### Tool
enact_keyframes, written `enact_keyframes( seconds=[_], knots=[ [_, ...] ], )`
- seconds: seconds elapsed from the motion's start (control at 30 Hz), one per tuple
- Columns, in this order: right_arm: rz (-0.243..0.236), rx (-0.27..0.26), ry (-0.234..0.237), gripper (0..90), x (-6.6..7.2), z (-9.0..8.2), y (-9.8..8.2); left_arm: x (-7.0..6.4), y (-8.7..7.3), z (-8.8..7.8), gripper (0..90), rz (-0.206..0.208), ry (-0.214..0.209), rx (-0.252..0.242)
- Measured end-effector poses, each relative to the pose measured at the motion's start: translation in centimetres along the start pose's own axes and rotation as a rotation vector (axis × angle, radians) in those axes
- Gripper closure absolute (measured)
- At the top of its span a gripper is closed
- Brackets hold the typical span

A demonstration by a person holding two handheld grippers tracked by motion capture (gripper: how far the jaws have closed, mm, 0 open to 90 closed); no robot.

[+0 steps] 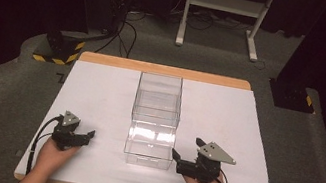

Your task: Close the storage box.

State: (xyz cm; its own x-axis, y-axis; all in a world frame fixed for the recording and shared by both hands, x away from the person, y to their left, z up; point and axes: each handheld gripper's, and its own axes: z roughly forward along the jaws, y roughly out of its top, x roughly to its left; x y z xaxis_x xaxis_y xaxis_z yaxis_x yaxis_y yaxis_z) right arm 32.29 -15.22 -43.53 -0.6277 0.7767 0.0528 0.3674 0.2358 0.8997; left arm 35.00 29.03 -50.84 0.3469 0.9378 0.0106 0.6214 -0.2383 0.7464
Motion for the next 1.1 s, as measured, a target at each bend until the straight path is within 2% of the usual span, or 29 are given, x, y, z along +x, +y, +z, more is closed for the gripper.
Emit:
enact_keyframes(
  seconds=[0.4, 0.87, 1.1],
  knots=[
    [0.004, -0.004, 0.040, 10.0, 0.7, 0.1, -0.2, 0.0, 0.0, 0.0, 24.8, -0.001, -0.001, 0.000],
    [-0.005, 0.019, 0.088, 10.6, 1.9, 0.8, -0.8, 0.0, 0.0, 0.0, 24.8, -0.002, -0.001, 0.000],
    [0.003, 0.024, 0.106, 10.6, 1.8, 1.1, -1.1, 0.0, 0.0, 0.0, 24.8, -0.003, -0.004, 0.001]
  ],
)
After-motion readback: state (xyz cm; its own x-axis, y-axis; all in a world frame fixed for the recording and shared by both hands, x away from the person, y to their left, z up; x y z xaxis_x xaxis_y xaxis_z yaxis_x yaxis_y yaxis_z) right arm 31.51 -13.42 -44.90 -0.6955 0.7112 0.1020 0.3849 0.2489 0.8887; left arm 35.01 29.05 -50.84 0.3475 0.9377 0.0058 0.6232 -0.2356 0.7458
